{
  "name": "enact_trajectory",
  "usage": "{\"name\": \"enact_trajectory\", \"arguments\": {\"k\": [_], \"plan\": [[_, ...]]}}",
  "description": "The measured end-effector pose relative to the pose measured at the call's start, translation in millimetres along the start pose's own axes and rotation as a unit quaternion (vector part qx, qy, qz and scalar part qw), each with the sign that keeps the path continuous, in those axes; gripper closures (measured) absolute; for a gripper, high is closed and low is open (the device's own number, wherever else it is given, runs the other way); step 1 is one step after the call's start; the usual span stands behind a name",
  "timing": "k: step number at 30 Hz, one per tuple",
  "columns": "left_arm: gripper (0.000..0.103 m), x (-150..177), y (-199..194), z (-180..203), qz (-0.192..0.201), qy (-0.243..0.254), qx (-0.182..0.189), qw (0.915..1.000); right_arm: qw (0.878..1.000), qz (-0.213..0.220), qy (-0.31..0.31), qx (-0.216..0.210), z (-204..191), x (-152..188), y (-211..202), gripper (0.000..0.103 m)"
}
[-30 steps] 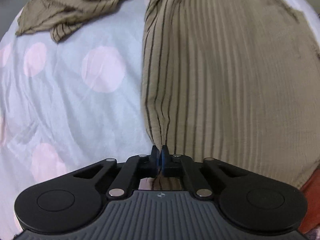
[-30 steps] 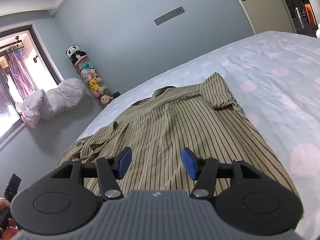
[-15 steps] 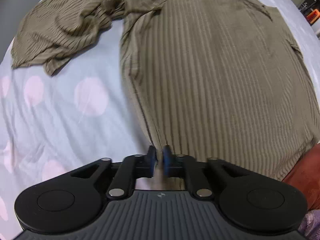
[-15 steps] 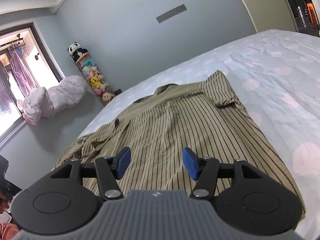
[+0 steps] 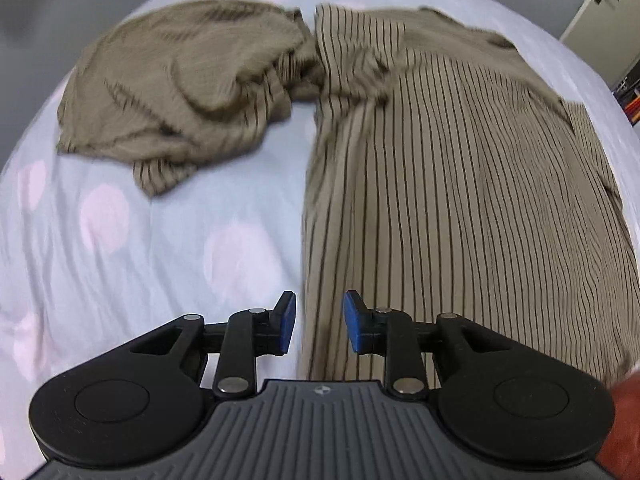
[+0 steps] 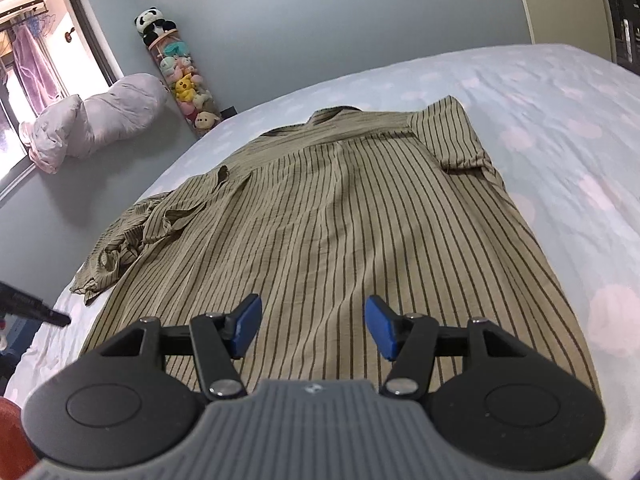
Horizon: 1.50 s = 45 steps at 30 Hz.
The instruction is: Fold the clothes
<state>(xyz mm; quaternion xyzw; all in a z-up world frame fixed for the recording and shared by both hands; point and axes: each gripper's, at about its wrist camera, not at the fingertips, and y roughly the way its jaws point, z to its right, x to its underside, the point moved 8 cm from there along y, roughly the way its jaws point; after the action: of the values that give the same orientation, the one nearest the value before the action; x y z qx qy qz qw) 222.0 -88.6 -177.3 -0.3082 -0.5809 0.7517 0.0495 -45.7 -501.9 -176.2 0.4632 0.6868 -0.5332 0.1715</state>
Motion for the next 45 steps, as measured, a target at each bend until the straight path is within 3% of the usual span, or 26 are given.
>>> {"name": "enact_trajectory", "arguments": {"k": [11, 16, 18, 23, 29, 33, 37, 39, 42, 45], "plan": [[0.078, -79, 75, 4, 0.040, 0.054, -0.010, 0.9977, 0.999, -0.026, 0.018, -0.006, 3, 5, 21, 0.042], [0.079, -98, 114, 5, 0.026, 0.066, -0.016, 0.9973, 0.999, -0.044, 0.032, 0.000, 8, 8, 35, 0.042], [0.100, -102, 116, 4, 0.038, 0.067, -0.018, 0.9969, 0.998, -0.051, 0.033, 0.002, 9, 8, 40, 0.042], [0.103, -111, 111, -15, 0.059, 0.053, -0.041, 0.9960, 0.997, -0.062, 0.035, 0.002, 11, 10, 46, 0.042], [0.103, -98, 120, -31, 0.051, 0.030, -0.049, 0.9970, 0.997, -0.062, 0.040, 0.000, 13, 10, 48, 0.042], [0.100, -90, 113, -29, 0.054, -0.003, -0.022, 0.9983, 0.997, -0.062, 0.040, 0.001, 14, 10, 48, 0.042], [0.089, -69, 95, -33, 0.044, -0.035, 0.005, 0.9984, 0.997, -0.061, 0.038, 0.000, 13, 10, 47, 0.042], [0.089, -54, 91, -34, 0.035, -0.050, 0.018, 0.9980, 0.998, -0.059, 0.033, 0.000, 11, 9, 45, 0.042], [0.089, -29, 93, -29, 0.022, -0.013, -0.002, 0.9997, 0.998, -0.056, 0.031, 0.000, 11, 8, 43, 0.042], [0.089, -15, 89, -33, 0.018, -0.029, -0.008, 0.9994, 0.998, -0.051, 0.031, 0.001, 11, 8, 40, 0.042]]}}
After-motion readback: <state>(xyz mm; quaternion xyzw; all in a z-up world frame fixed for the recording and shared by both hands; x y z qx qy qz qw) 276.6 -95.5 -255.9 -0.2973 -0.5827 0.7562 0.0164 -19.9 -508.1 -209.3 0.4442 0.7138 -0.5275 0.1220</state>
